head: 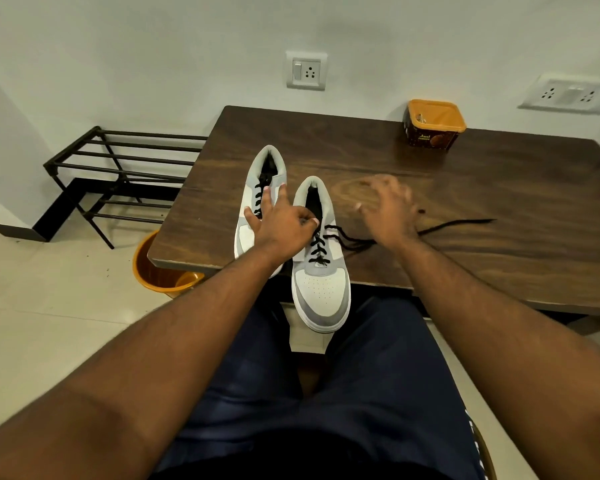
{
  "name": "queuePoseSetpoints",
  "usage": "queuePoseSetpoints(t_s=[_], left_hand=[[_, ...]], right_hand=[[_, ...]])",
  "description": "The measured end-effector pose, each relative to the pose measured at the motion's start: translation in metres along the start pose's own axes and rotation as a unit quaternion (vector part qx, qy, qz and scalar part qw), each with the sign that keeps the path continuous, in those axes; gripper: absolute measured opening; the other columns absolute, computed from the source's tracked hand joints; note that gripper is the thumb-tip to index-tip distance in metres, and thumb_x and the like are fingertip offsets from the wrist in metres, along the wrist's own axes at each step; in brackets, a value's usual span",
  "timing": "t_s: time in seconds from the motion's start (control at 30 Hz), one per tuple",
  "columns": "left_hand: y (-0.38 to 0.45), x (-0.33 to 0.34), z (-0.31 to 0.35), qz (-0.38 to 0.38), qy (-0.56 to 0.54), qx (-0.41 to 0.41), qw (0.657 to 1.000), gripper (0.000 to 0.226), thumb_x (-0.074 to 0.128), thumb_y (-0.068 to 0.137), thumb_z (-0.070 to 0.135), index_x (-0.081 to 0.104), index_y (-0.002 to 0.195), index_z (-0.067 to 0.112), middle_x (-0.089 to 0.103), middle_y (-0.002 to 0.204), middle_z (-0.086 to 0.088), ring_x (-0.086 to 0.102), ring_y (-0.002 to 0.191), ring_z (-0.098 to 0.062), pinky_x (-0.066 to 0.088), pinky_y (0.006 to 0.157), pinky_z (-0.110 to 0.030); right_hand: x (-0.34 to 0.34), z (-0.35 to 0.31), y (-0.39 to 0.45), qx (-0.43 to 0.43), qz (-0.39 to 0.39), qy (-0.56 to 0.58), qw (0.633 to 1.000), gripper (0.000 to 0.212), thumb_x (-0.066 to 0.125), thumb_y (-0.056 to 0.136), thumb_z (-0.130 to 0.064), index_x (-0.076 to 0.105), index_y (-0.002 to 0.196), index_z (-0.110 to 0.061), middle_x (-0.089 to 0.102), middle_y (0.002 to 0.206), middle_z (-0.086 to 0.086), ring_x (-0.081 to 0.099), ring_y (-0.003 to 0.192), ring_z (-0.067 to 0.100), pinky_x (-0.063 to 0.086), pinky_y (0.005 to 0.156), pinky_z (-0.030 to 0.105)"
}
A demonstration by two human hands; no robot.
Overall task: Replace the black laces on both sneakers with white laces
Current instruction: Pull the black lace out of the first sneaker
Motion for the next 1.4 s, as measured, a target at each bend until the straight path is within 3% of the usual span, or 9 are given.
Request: queuePoseSetpoints(t_s=[0.23,0.4,0.67,0.9,1.07,1.17,1.23,1.33,1.4], left_hand=[[0.006,0.006,0.005,-0.052,-0.018,-0.048,0.997,0.013,0.061,0.092,0.035,0.072,0.099,0.033,0.001,0.165,0.0,-0.018,0.148,-0.036,-0.003,0.112,-0.066],[0.0,0.013,0.004,-0.034,-0.062,-0.019,0.997,0.008,0.058,0.094,0.03,0.064,0.09,0.031,-0.005,0.165,-0.001,-0.024,0.146,-0.033,-0.002,0.115,-0.062],[-0.011,-0.007,-0.008,0.0,-0.226,-0.033,0.974,0.007,0.063,0.09,0.03,0.066,0.084,0.031,0.003,0.164,0.006,-0.015,0.149,-0.024,-0.003,0.118,-0.053],[0.008,0.001,0.026,-0.081,0.062,0.016,0.995,0.023,0.061,0.091,0.045,0.07,0.086,0.024,-0.012,0.164,-0.002,-0.029,0.144,-0.036,-0.006,0.114,-0.064],[0.003,0.007,0.02,-0.033,-0.054,-0.021,0.998,0.011,0.064,0.092,0.03,0.066,0.081,0.027,-0.003,0.164,-0.002,-0.023,0.146,-0.035,-0.001,0.116,-0.06],[-0.009,0.005,0.009,0.027,-0.519,-0.169,0.837,0.012,0.059,0.094,0.016,0.064,0.084,0.02,0.061,0.126,-0.012,0.048,0.129,-0.036,0.047,0.099,-0.045],[-0.012,0.003,0.001,0.078,-0.596,-0.233,0.764,0.01,0.063,0.085,0.029,0.065,0.079,0.021,0.07,0.095,-0.006,0.066,0.094,-0.028,0.056,0.077,-0.037],[-0.007,-0.011,0.005,0.164,-0.297,-0.156,0.928,0.018,0.066,0.076,0.049,0.064,0.086,0.034,0.056,0.134,0.002,0.047,0.126,-0.025,0.035,0.107,-0.049],[-0.002,-0.012,0.017,0.143,-0.113,-0.07,0.981,0.017,0.065,0.085,0.039,0.064,0.101,0.034,0.031,0.154,0.001,0.024,0.141,-0.027,0.02,0.11,-0.048]], right_hand=[[0.039,-0.024,-0.011,-0.024,-0.173,0.14,0.975,0.022,0.057,0.094,-0.021,0.069,0.112,-0.021,0.07,0.104,0.001,0.065,0.099,0.019,0.052,0.093,0.043],[0.043,-0.022,-0.011,0.059,-0.151,0.235,0.958,0.016,0.07,0.085,-0.009,0.067,0.079,-0.024,0.07,0.085,0.004,0.069,0.08,0.023,0.059,0.079,0.043],[0.042,-0.01,-0.019,0.136,-0.131,0.325,0.927,0.015,0.063,0.089,0.001,0.069,0.094,-0.012,0.059,0.075,0.002,0.054,0.064,0.009,0.045,0.049,0.013],[0.046,-0.008,-0.023,0.145,-0.122,0.361,0.913,0.018,0.061,0.089,0.006,0.068,0.091,-0.01,0.069,0.076,0.006,0.065,0.063,0.007,0.052,0.057,0.017],[0.051,-0.003,-0.021,0.128,-0.108,0.329,0.929,0.025,0.066,0.086,0.002,0.071,0.084,-0.023,0.07,0.079,0.005,0.065,0.072,0.016,0.056,0.071,0.031],[0.053,-0.002,-0.021,0.114,-0.101,0.302,0.941,0.025,0.067,0.086,-0.002,0.072,0.085,-0.026,0.073,0.087,0.007,0.07,0.084,0.024,0.058,0.084,0.038],[0.055,-0.003,-0.022,0.105,-0.104,0.293,0.944,0.02,0.066,0.087,-0.002,0.074,0.094,-0.019,0.073,0.088,0.004,0.07,0.084,0.02,0.057,0.087,0.039],[0.056,-0.005,-0.023,0.089,-0.106,0.264,0.955,0.019,0.065,0.087,-0.003,0.075,0.097,-0.016,0.074,0.091,0.0,0.07,0.086,0.015,0.057,0.088,0.04],[0.056,-0.005,-0.024,0.075,-0.105,0.24,0.962,0.02,0.063,0.088,-0.005,0.076,0.096,-0.018,0.075,0.091,-0.001,0.07,0.086,0.014,0.057,0.087,0.04]])
Point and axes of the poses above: each hand's wrist, its own y-axis towards the middle knuckle, its own x-axis out of the palm, z = x × y, the point moved 3 cm from there along y, towards the middle knuckle
